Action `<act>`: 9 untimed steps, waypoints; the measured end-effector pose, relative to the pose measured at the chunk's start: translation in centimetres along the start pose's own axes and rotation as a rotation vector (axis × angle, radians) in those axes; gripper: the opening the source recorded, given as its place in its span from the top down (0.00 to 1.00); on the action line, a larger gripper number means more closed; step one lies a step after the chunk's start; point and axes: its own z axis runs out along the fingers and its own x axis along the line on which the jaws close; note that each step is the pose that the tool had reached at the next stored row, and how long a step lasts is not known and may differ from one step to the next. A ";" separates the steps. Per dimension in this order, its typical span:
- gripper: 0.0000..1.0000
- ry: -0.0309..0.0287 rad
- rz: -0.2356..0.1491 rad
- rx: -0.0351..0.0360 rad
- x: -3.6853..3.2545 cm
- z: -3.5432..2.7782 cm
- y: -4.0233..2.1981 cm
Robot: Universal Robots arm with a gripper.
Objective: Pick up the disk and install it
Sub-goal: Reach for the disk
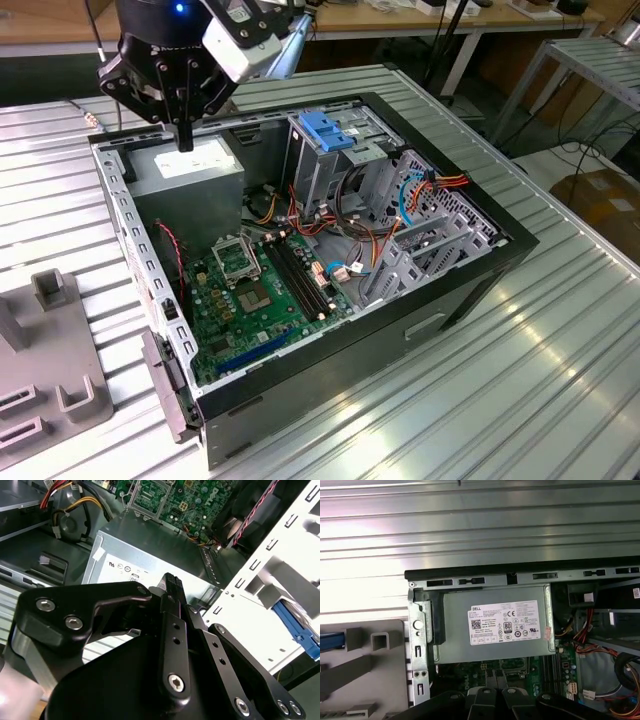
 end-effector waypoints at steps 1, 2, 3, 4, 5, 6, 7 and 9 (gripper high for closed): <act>0.90 0.0000 0.000 0.0000 0.04 0.00 0.00; 0.90 0.0000 0.000 0.0000 0.09 0.00 -0.01; 0.90 0.0000 0.000 0.0000 0.12 0.00 -0.01; 0.90 0.0000 0.000 0.0000 0.15 0.00 -0.01; 0.90 0.0000 0.000 0.0000 0.20 -0.01 -0.01; 0.90 0.0000 0.000 0.0000 0.26 -0.01 -0.02; 0.90 -0.0001 0.000 0.0000 0.29 -0.01 -0.02; 0.90 -0.0001 0.000 -0.0001 0.37 -0.01 -0.03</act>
